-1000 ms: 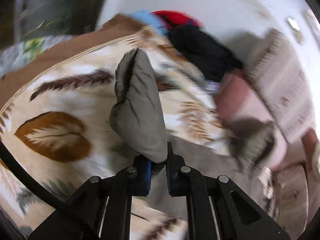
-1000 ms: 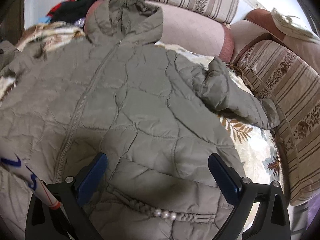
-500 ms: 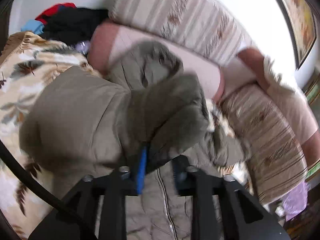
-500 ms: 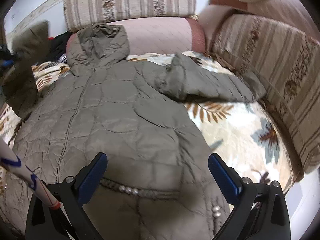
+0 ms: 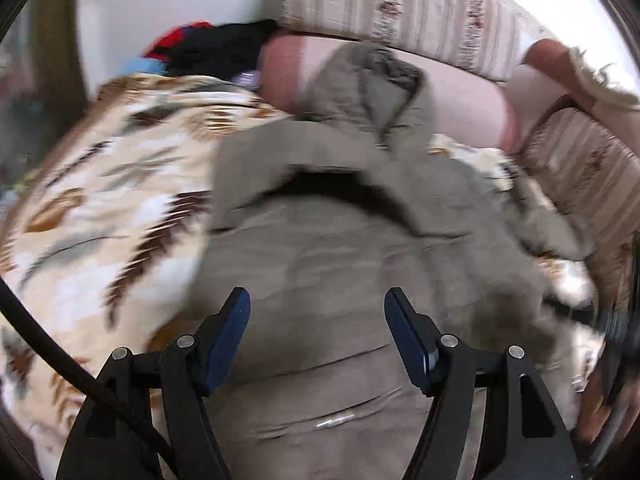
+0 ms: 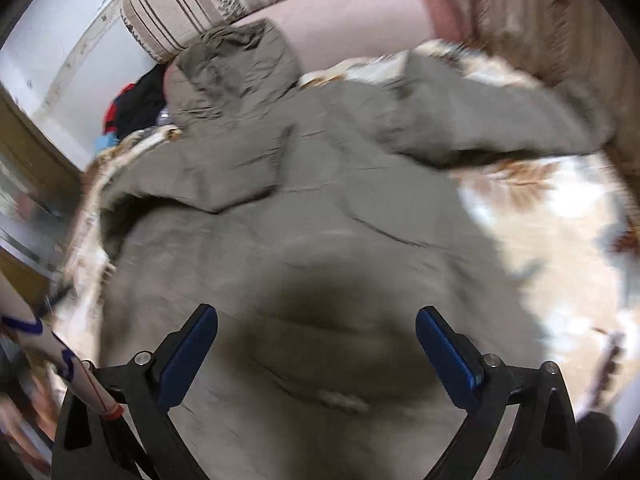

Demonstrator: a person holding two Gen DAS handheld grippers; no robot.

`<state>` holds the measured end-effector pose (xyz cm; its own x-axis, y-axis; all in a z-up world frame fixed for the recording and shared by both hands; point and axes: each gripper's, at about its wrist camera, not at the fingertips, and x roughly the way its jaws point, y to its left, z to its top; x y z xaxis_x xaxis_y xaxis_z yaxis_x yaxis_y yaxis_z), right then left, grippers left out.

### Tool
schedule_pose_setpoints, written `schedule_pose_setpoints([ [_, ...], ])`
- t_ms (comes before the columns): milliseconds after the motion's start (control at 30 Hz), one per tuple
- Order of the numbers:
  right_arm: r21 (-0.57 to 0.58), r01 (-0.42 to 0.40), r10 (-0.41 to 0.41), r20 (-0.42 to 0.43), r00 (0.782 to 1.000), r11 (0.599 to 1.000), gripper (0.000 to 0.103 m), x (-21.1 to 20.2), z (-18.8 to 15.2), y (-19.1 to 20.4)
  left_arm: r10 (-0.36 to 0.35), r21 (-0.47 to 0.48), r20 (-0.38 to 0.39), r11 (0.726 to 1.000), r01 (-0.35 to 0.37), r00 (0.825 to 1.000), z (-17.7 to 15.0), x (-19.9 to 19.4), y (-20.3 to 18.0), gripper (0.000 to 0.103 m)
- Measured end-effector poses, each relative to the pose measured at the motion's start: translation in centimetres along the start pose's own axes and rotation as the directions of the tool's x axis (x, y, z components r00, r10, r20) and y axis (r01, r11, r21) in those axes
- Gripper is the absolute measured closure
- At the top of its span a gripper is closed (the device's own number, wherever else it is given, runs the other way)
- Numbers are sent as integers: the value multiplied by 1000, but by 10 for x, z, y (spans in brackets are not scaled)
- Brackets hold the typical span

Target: Fold large clothes

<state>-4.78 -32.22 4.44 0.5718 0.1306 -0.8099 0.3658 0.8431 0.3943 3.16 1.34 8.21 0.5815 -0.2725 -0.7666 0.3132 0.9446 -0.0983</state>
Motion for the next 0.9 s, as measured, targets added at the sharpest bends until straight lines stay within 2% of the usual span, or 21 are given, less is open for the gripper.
schedule_pose_setpoints([
  [67, 3, -1, 1, 6, 1000, 1000, 3, 23, 17, 8, 32, -30, 4, 999, -32, 999, -14, -4, 14, 34],
  [200, 17, 84, -84, 11, 996, 996, 3, 76, 62, 19, 19, -110, -15, 994, -21, 1000, -34, -9, 39, 34],
  [300, 42, 109, -108, -32, 994, 993, 3, 110, 85, 23, 16, -126, -18, 992, -18, 1000, -39, -7, 44, 34],
  [333, 56, 123, -120, -47, 992, 991, 7, 120, 91, 25, 17, -127, -18, 992, -19, 1000, -40, -7, 46, 34],
  [400, 59, 122, -117, -81, 990, 991, 33, 133, 99, 28, 13, -132, -18, 991, -16, 1000, -40, -5, 47, 34],
  [433, 54, 118, -113, -95, 989, 992, 56, 134, 101, 28, 11, -137, -18, 990, -13, 1000, -39, -3, 48, 34],
  [467, 39, 115, -111, -88, 990, 993, 69, 130, 104, 29, 9, -141, -21, 990, -12, 1000, -38, -1, 48, 34],
  [500, 22, 114, -112, -73, 991, 993, 78, 125, 107, 29, 5, -146, -23, 989, -8, 1000, -38, 0, 48, 34],
  [667, 29, 225, -224, -17, 974, 974, 82, 103, 115, 5, -36, -138, -43, 990, 30, 998, -40, 4, 36, 34],
  [800, 75, 228, -223, -66, 973, 971, 82, 115, 107, -17, -48, -84, -53, 996, 44, 997, -43, 0, 13, 34],
  [900, 79, 215, -210, -68, 975, 973, 78, 119, 107, -18, -50, -53, -60, 998, 47, 997, -45, -6, -2, 34],
])
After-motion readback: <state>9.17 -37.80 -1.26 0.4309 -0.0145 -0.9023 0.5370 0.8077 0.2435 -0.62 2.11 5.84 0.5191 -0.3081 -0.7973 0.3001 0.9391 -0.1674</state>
